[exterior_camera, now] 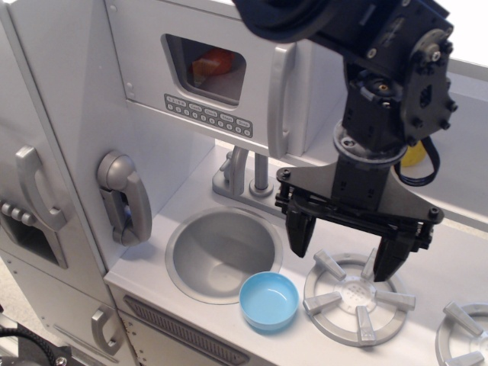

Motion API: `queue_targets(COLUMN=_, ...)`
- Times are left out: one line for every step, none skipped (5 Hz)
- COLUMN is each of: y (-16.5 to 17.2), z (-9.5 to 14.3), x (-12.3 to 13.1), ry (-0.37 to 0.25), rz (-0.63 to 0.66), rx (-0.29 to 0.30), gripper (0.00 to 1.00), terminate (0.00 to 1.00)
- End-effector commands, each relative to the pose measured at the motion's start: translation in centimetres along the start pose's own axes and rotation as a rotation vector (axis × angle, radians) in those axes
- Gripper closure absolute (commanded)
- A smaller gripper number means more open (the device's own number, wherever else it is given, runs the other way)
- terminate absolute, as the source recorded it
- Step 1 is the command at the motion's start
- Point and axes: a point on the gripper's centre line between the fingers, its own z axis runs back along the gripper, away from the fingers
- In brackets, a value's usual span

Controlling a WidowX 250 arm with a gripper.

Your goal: Open microwave

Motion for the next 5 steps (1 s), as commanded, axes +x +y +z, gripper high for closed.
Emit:
queue_targets(y=0.0, z=0.0, x=0.0, ry=0.000, rz=0.000, rx=0.000, gripper=0.00, terminate=0.00)
queue_targets(y=4.4, z=0.7, x=4.0, ry=-0.130, rz=0.021, rx=0.024, gripper=0.00, terminate=0.00)
queue_targets(y=7.8, z=2.3, x=7.1, ry=-0.194, rz=0.030, rx=0.001, gripper=0.00, terminate=0.00)
queue_targets(y=9.8, z=3.5, x=9.9, ry=-0.261, rz=0.082, rx=-0.025, gripper=0.00, terminate=0.00)
queue_targets(y=9.6, z=4.2, x=11.3, ry=-0.272, rz=0.102, rx=-0.056, gripper=0.00, terminate=0.00)
